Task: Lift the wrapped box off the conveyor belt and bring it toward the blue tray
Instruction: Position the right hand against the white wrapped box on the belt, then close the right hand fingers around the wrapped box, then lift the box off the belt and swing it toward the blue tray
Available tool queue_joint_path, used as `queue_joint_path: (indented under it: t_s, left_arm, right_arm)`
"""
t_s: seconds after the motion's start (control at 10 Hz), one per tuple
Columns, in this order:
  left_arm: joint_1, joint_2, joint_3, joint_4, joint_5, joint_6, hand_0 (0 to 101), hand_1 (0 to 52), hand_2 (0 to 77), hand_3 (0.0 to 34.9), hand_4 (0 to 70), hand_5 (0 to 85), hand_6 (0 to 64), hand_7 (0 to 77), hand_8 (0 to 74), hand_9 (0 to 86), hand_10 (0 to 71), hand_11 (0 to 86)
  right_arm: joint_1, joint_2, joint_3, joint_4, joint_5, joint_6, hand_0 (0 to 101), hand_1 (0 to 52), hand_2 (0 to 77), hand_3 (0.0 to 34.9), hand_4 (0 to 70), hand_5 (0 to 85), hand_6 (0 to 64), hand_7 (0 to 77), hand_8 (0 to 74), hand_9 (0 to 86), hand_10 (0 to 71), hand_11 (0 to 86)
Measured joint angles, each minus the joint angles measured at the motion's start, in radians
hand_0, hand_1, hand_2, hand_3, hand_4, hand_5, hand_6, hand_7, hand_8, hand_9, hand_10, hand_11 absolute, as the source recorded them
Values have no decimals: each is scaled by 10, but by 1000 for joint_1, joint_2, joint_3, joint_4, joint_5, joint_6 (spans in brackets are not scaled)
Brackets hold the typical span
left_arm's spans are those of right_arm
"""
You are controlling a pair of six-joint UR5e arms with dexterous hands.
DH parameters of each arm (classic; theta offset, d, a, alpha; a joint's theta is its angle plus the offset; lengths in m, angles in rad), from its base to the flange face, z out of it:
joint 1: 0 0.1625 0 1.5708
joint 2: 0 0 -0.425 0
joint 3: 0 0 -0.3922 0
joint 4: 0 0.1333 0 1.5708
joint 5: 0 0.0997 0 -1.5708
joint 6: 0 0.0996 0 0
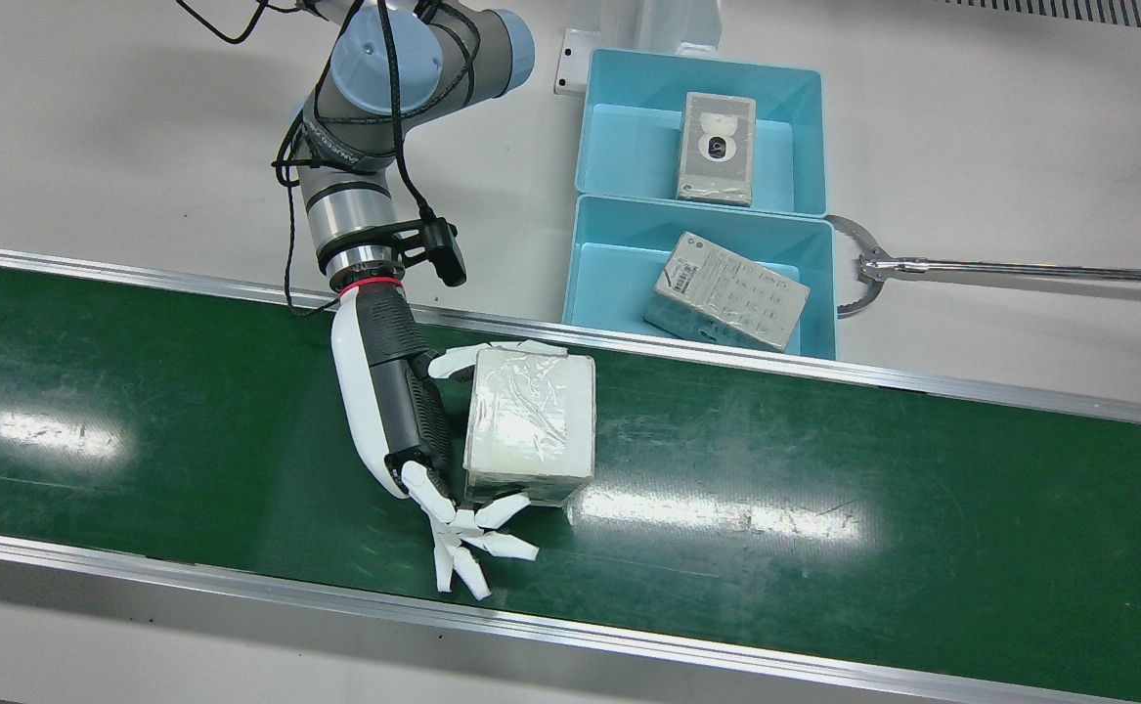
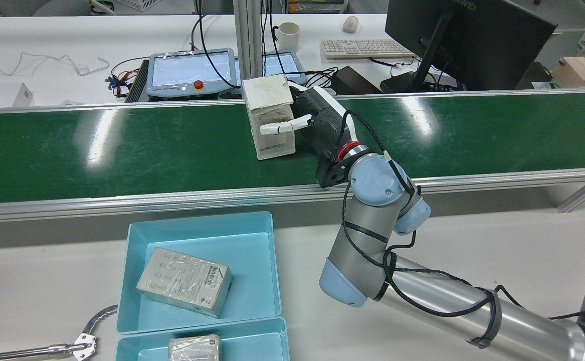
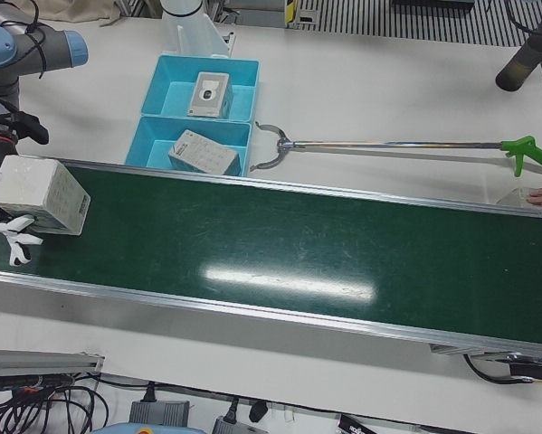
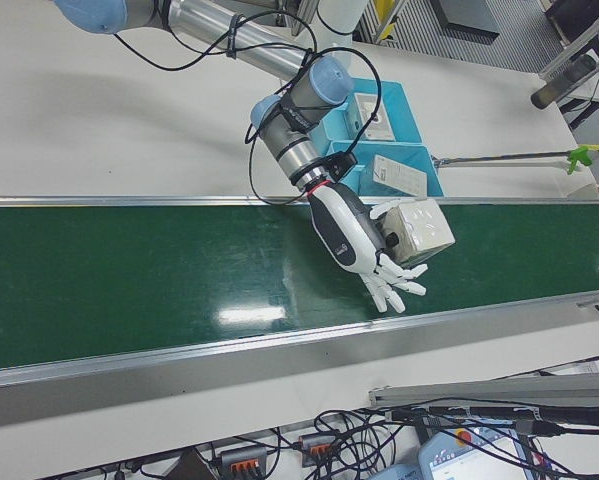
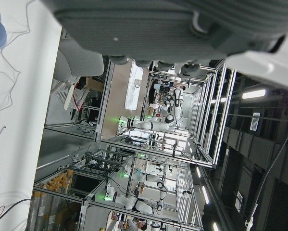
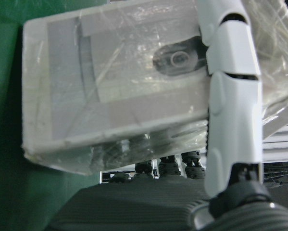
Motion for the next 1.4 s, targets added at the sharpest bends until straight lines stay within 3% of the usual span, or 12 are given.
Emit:
queue_joint_path:
  t_s: [0.1,0.2,0.3,0.4,0.5,0.6,0.7,0.9,1.0,1.3,1.4]
  left_arm:
    - [0,0,0,0,0,0,0,0,5,0,0,11,5,5,5,0,5,5]
    - [0,0,0,0,0,0,0,0,5,0,0,11,5,5,5,0,5,5]
    - [0,0,0,0,0,0,0,0,5,0,0,11,5,5,5,5,5,5]
    - [0,0,0,0,0,0,0,0,5,0,0,11,5,5,5,5,5,5]
    - [0,0,0,0,0,0,0,0,5,0,0,11,5,5,5,5,5,5]
    - [0,0,0,0,0,0,0,0,5,0,0,11,5,5,5,0,5,5]
    - [0,0,0,0,0,0,0,0,5,0,0,11,5,0,5,0,5,5]
    - [0,0,0,0,0,0,0,0,5,0,0,11,5,5,5,0,5,5]
    - [0,0,0,0,0,0,0,0,5,0,0,11,5,0,5,5,0,5]
    - [0,0,0,0,0,0,0,0,5,0,0,11,5,0,5,5,5,5]
    - [0,0,0,0,0,0,0,0,5,0,0,11,5,0,5,5,5,5]
  right_arm:
    - [-2,2,-2,0,10,0,494,169,196,0,169,442,153,213,71,125,0,11]
    - [-7,4,-2,-1,26,-1,494,169,196,0,169,442,153,213,71,125,0,11]
    - [-10,5,1,-4,36,-2,507,158,229,0,169,485,218,289,164,196,44,16]
    - [-11,5,10,-8,39,-1,536,93,278,0,218,551,311,365,360,382,218,131]
    - [-12,5,37,-17,37,1,536,93,278,0,218,551,311,365,360,382,218,131]
    - [-13,11,88,-47,34,2,549,54,305,0,256,595,360,404,431,431,365,311]
    - [-17,22,151,-100,20,3,554,54,305,7,289,654,393,431,469,453,431,371]
    - [-77,18,283,-200,-25,3,557,54,305,7,295,660,398,436,475,453,442,376]
    - [-125,7,328,-225,-38,2,538,54,305,10,305,687,404,436,485,458,447,382]
    - [-210,-27,394,-251,-63,-3,560,54,305,2,355,687,431,442,502,469,458,393]
    - [-218,-43,413,-251,-67,-5,577,22,316,0,338,758,415,420,480,453,376,425]
